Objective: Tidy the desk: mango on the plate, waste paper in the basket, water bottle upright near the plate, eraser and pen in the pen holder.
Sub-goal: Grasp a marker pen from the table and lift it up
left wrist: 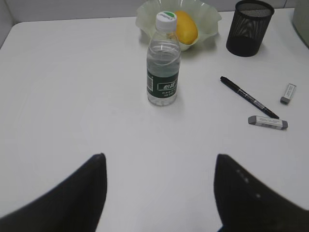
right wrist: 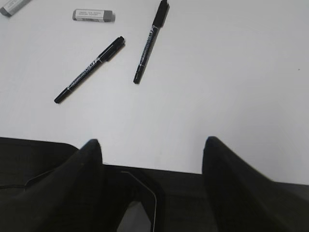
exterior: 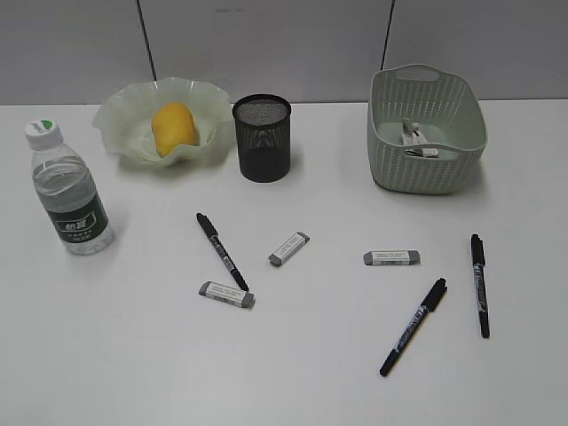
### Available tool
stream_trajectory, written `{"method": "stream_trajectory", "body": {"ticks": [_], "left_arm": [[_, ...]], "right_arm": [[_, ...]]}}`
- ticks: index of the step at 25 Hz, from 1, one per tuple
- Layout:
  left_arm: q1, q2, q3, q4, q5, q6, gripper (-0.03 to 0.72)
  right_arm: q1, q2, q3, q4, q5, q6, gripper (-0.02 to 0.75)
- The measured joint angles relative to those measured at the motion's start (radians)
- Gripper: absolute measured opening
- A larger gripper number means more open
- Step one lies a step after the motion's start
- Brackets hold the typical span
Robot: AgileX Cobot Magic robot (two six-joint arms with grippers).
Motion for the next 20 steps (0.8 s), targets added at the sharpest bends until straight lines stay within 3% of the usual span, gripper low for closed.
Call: {"method": "stream_trajectory", "body": {"ticks": [12,20], "left_arm": [[0.0,0.0,0.0,0.0,0.0,0.0,0.515],[0.0,0.0,0.0,0.0,0.0,0.0,0.515]], "right_arm": [[0.0,0.631,-0.289,0.018,0.024,0.138,0.456],[0.092,0.943,-0.316,0.022,-0.204,0.239,0.456]]}}
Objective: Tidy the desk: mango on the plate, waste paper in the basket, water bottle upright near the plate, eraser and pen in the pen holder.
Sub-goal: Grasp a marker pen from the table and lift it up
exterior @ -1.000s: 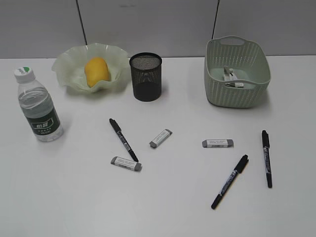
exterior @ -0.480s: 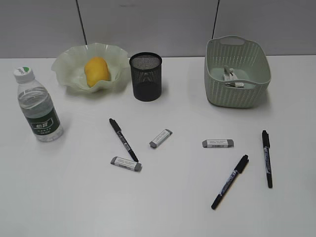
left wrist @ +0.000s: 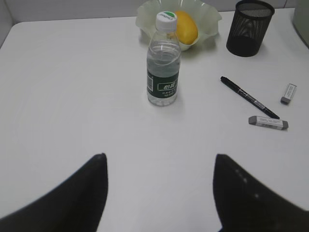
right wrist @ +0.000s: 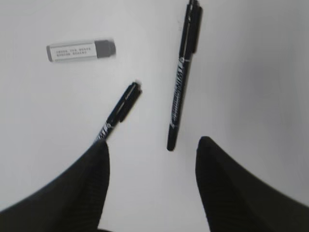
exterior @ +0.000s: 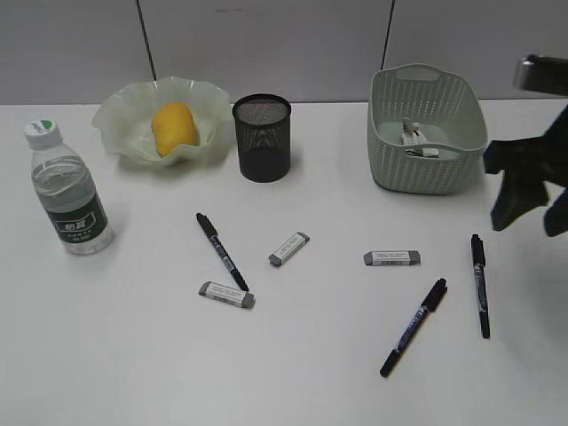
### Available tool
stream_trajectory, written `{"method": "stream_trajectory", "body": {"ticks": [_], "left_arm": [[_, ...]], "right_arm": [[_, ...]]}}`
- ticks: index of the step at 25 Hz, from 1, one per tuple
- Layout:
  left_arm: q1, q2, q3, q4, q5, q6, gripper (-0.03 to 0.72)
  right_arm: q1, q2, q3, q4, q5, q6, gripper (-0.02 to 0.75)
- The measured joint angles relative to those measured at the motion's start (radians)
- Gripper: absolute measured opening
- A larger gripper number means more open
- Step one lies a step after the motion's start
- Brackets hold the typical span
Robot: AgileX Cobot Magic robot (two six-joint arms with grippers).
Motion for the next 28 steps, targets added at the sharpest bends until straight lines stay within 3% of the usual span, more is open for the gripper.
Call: {"method": "stream_trajectory", "body": {"ticks": [9,17,25,28], "left_arm": [[0.0,0.0,0.0,0.0,0.0,0.0,0.515],[0.0,0.0,0.0,0.0,0.0,0.0,0.515],[0.0,0.0,0.0,0.0,-0.001,0.0,0.515],[0.0,0.0,0.0,0.0,-0.001,0.0,0.515]], "right_arm": [[0.033,0.222,0.0,-0.087,-0.143,0.124,0.455],[0.033,0.288,0.0,-0.124,-0.233,0.188,0.372],[0.033,0.31,0.0,-0.283,-0.283,0.322,0.363],[0.033,0.317,0.0,-0.29,-0.315,0.335,0.363]]}}
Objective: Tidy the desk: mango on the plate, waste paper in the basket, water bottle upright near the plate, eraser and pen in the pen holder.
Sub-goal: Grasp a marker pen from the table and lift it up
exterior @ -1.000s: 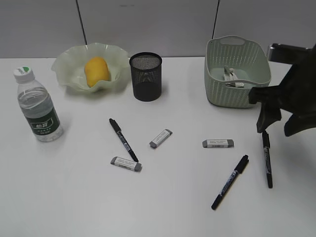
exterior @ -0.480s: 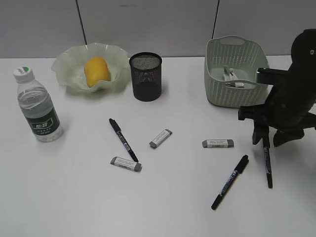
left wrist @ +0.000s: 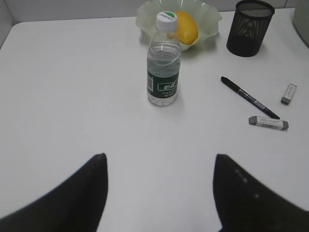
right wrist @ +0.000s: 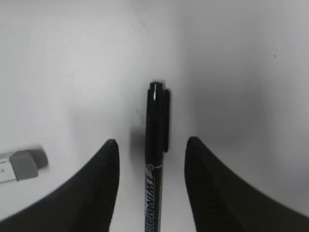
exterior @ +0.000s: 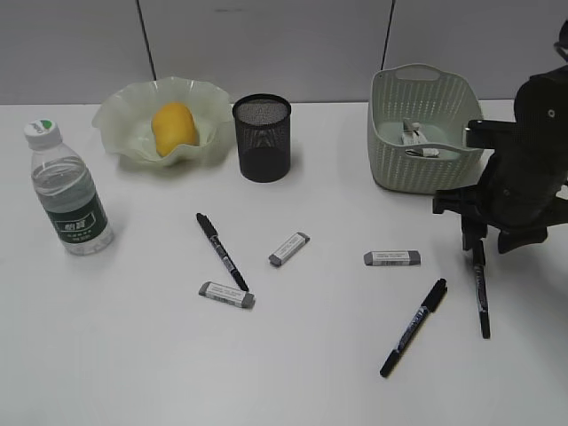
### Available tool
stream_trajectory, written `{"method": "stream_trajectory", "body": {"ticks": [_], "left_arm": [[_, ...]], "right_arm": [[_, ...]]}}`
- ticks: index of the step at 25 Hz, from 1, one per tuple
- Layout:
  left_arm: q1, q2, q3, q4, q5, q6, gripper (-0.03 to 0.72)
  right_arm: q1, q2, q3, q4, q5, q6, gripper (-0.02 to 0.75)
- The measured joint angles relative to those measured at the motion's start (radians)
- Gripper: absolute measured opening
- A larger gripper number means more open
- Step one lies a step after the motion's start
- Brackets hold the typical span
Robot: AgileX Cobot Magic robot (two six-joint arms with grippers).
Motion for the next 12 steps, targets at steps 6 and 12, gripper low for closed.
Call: {"method": "stream_trajectory", "body": {"ticks": [6,12], "left_arm": [[0.0,0.0,0.0,0.0,0.0,0.0,0.515],[0.0,0.0,0.0,0.0,0.0,0.0,0.515]], "right_arm": [[0.0,0.033,-0.001,0.0,-0.022,0.006,0.363],[0.0,0.07,-0.001,0.003,-0.031,0.007,0.361]]}}
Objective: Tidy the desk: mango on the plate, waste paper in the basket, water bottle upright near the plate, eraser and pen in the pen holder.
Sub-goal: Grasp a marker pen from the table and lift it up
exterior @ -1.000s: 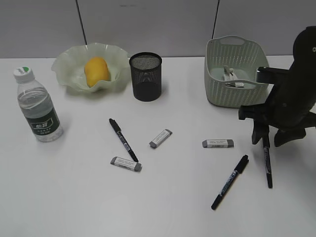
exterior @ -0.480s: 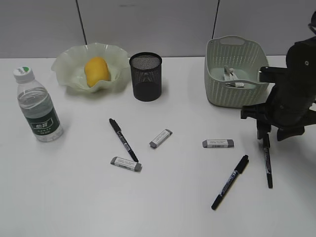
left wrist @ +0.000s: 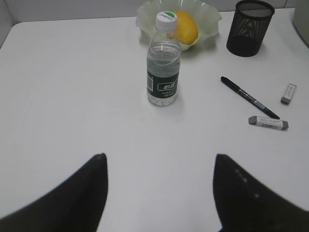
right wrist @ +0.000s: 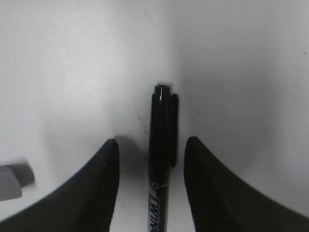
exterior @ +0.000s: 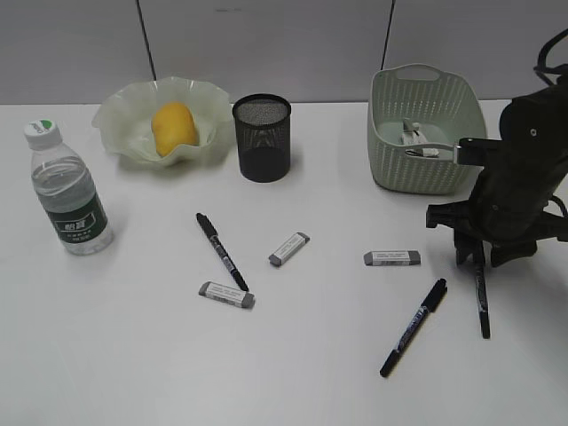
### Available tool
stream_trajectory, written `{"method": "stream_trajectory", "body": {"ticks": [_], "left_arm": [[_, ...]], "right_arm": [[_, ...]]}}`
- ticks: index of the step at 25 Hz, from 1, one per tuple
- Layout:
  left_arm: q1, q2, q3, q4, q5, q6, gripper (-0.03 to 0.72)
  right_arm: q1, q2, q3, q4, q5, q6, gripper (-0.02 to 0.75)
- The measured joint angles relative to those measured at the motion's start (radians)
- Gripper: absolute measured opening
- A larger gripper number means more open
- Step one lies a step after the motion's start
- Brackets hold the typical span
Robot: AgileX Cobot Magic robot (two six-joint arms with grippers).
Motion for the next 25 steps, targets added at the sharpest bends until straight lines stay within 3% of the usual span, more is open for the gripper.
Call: {"method": "stream_trajectory", "body": {"ticks": [6,25], "left_arm": [[0.0,0.0,0.0,0.0,0.0,0.0,0.515],[0.0,0.0,0.0,0.0,0.0,0.0,0.515]], "right_arm": [[0.0,0.0,-0.001,0.0,-0.024,0.004,0.309],[0.0,0.016,-0.001,-0.027,-0.048,0.034,0.3]]}}
